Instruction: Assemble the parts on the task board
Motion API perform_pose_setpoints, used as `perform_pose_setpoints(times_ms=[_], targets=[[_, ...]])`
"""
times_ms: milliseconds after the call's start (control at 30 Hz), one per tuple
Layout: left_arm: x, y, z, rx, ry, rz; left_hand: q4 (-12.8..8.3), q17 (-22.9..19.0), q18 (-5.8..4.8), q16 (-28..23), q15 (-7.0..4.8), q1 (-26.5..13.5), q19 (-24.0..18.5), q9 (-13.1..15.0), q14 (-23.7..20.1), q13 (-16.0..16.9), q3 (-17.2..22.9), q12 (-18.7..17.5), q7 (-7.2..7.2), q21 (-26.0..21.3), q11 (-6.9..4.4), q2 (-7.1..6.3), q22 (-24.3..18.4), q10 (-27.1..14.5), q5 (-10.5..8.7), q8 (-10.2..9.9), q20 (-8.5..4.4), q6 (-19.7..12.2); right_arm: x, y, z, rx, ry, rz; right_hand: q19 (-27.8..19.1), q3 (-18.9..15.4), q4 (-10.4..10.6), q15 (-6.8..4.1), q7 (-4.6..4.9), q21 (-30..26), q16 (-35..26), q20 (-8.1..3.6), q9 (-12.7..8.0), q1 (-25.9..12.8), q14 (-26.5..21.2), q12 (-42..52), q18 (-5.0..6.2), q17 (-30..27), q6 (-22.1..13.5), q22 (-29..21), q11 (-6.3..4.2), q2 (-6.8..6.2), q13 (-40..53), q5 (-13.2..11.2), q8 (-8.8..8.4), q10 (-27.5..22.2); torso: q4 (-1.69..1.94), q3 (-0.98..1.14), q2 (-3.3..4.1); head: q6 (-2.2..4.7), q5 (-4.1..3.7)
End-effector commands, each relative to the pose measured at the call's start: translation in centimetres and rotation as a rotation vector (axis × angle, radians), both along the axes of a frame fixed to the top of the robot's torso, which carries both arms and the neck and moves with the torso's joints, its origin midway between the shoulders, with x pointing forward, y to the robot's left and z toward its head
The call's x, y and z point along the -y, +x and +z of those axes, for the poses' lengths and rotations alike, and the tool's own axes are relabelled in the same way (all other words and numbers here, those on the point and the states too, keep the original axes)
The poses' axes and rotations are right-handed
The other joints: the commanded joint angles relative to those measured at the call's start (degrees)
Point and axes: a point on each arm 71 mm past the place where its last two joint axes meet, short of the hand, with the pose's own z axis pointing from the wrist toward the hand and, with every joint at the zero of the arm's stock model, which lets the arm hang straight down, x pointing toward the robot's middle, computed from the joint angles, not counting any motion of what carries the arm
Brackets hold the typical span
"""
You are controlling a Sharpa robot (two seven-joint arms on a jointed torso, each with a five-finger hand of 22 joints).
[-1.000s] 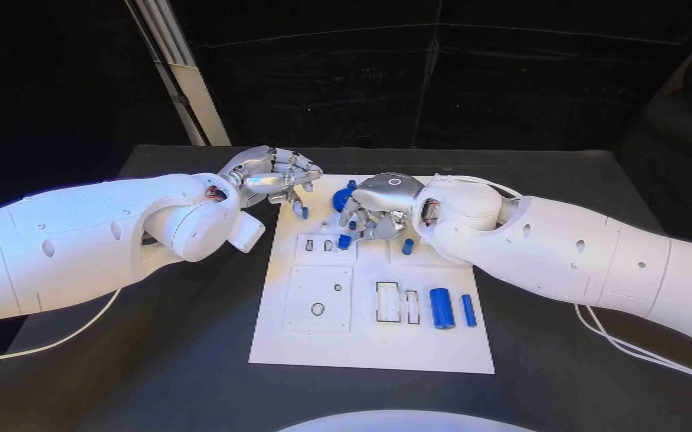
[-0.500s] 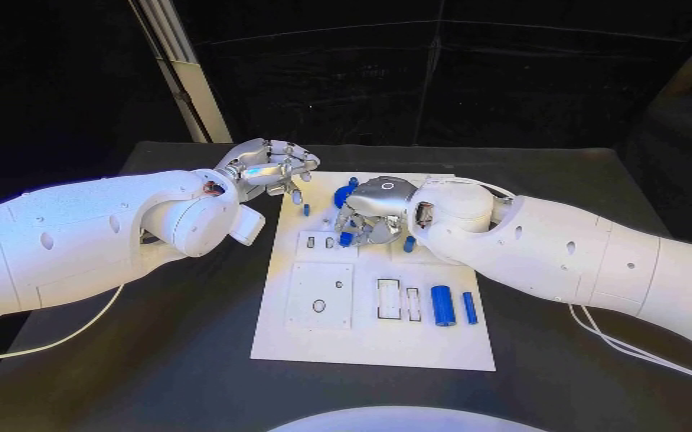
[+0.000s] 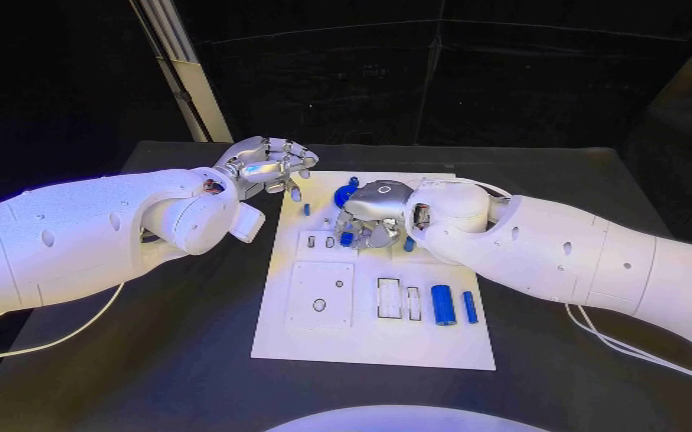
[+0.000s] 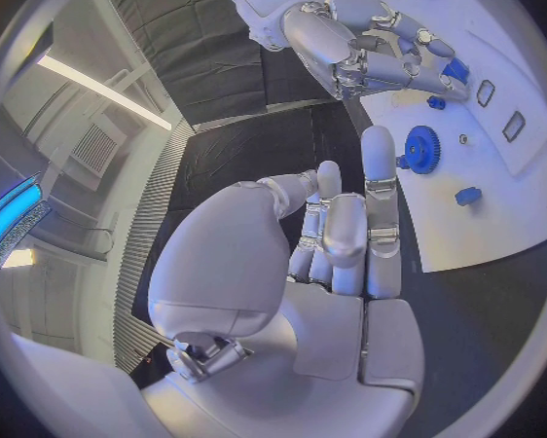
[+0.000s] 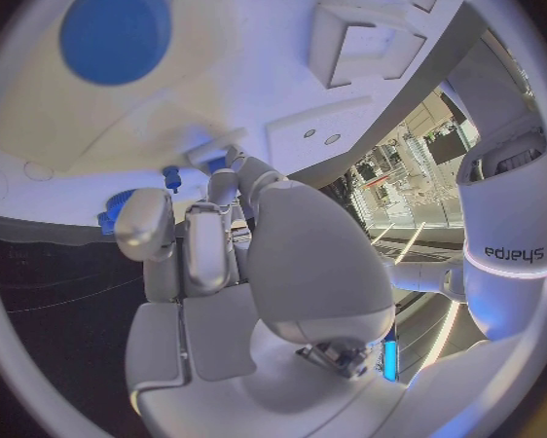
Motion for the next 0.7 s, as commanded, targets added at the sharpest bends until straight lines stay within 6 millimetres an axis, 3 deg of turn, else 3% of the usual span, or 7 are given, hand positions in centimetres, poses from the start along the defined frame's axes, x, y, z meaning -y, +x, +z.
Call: perform_pose_setpoints(times_ms=[33, 500, 700], targets=[[0.00, 0.07, 0.18, 0.014, -0.013, 0.003, -0.02, -0.04, 0.73, 0.17, -0.04, -0.63, 0.37, -0.05, -0.47, -0.09, 0.24, 0.36, 0.10, -0.33, 0.06, -0.15, -0.06, -0.31, -0.03, 0.20, -0.14, -0.46, -0.03, -0.05, -0.25, -0.006, -0.035, 0.011, -0.52, 0.76, -0.36, -0.31, 0.09, 0.32, 0.32, -0.06, 0.10, -0.15, 2.00, 0.75, -0.61, 0.19, 0.13, 0.17, 0.07, -0.11, 0.70, -0.33, 0.11, 0.24, -0.02, 0.04, 0.00, -0.05, 0.00], [-0.08, 0.17, 0.11, 0.008, -0.010, 0.002, -0.40, -0.16, 0.72, 0.16, -0.01, -1.06, 0.37, -0.13, -0.51, -0.28, 0.84, 0.50, 0.15, -0.35, 0.10, -0.21, -0.08, -0.40, -0.06, 0.38, -0.13, -0.57, 0.11, 0.09, -0.24, 0.006, -0.033, 0.003, -0.52, 5.26, -2.15, 0.38, 1.53, 0.92, 0.89, 0.51, 0.30, -3.09, 2.13, 3.58, -0.70, 0.85, 4.28, 1.03, 1.06, -0.35, 3.43, -0.71, 1.05, 1.07, -0.07, 0.04, 0.02, -0.08, 0.01], [-0.04, 0.18, 0.08, 0.006, -0.010, -0.001, -0.45, -0.16, 0.72, 0.17, -0.01, -1.10, 0.37, -0.14, -0.52, -0.30, 0.90, 0.52, 0.15, -0.35, 0.10, -0.22, -0.08, -0.42, -0.06, 0.41, -0.13, -0.58, 0.12, 0.17, -0.13, 0.009, -0.013, -0.005, 0.03, 4.39, -0.69, 1.26, 1.82, 1.41, 1.57, 1.20, 0.50, -6.59, 2.46, 5.48, -0.89, 1.63, 6.71, 1.90, 2.12, -0.50, 5.12, -0.89, 1.79, 2.15, -0.07, 0.01, 0.03, -0.11, -0.09]])
